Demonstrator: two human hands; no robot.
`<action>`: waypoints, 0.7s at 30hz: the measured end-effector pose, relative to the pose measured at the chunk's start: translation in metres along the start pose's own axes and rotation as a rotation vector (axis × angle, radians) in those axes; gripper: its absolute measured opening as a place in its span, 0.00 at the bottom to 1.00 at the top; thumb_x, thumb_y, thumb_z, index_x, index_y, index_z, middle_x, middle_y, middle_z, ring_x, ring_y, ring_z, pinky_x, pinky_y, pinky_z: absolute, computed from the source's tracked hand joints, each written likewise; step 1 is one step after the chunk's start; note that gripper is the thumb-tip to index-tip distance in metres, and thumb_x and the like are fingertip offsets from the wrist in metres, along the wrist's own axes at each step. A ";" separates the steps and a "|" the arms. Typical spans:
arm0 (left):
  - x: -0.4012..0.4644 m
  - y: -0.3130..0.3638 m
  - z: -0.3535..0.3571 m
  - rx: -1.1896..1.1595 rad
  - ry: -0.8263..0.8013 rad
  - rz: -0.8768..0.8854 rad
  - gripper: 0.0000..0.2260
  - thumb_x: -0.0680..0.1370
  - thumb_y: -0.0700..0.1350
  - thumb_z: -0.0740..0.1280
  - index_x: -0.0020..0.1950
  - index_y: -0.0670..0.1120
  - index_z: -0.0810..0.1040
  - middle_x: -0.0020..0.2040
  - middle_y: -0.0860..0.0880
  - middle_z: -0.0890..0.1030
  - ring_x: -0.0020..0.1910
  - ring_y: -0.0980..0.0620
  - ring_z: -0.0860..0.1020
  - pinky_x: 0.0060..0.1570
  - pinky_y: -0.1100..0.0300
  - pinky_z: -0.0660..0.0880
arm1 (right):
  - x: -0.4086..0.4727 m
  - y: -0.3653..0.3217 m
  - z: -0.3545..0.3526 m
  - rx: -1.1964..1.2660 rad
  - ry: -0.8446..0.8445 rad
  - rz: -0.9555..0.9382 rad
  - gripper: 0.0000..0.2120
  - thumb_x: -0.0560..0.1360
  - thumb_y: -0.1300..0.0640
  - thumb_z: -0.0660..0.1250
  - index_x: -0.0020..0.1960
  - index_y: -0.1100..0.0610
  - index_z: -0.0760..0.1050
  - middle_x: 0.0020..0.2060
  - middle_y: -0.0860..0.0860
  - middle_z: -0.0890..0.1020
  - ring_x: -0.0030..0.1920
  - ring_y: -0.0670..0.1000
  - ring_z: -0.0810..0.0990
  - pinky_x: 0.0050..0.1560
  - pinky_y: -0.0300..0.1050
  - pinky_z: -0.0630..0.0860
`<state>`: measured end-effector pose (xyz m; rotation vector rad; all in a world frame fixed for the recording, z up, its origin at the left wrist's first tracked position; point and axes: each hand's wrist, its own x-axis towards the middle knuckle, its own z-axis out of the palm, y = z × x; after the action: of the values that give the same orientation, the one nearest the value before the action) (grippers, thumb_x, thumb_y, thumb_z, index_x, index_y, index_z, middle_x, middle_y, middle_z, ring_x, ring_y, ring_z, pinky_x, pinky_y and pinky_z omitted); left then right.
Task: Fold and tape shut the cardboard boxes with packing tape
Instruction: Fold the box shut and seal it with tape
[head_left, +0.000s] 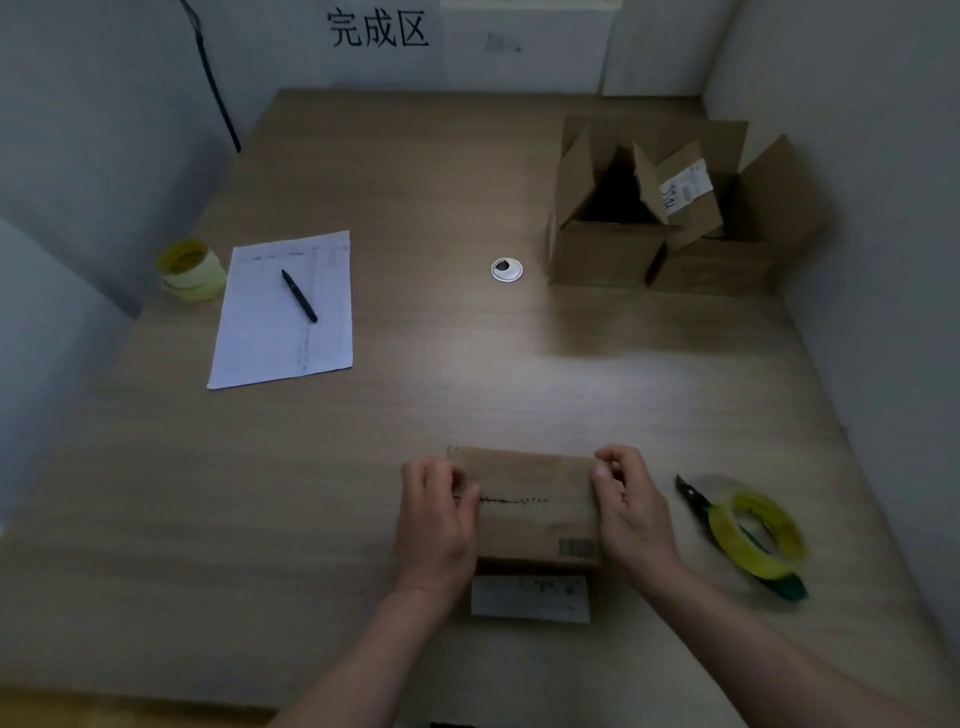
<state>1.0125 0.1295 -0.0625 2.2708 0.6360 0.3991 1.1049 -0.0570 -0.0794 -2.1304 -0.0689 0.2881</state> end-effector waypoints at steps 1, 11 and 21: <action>0.000 -0.004 0.001 -0.011 -0.012 0.020 0.08 0.75 0.37 0.71 0.52 0.42 0.76 0.50 0.49 0.68 0.45 0.52 0.70 0.47 0.61 0.68 | -0.001 0.000 0.002 -0.003 0.015 -0.001 0.04 0.82 0.53 0.59 0.55 0.47 0.70 0.46 0.43 0.78 0.48 0.48 0.78 0.42 0.44 0.73; 0.006 0.003 -0.004 0.387 -0.209 0.418 0.16 0.76 0.56 0.59 0.52 0.49 0.81 0.65 0.40 0.75 0.66 0.35 0.71 0.58 0.45 0.73 | -0.007 0.002 0.008 -0.185 0.118 -0.084 0.07 0.82 0.54 0.57 0.59 0.48 0.71 0.43 0.47 0.80 0.43 0.50 0.78 0.42 0.45 0.70; 0.003 -0.001 0.002 0.347 -0.182 0.463 0.15 0.77 0.50 0.59 0.39 0.43 0.79 0.60 0.38 0.78 0.63 0.31 0.73 0.59 0.44 0.73 | -0.016 0.016 -0.106 -0.409 0.260 -0.121 0.23 0.72 0.56 0.73 0.66 0.52 0.75 0.60 0.48 0.79 0.56 0.50 0.78 0.55 0.43 0.71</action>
<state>1.0153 0.1305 -0.0638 2.7500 0.0797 0.3105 1.1132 -0.1559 -0.0348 -2.5394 -0.1119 -0.0852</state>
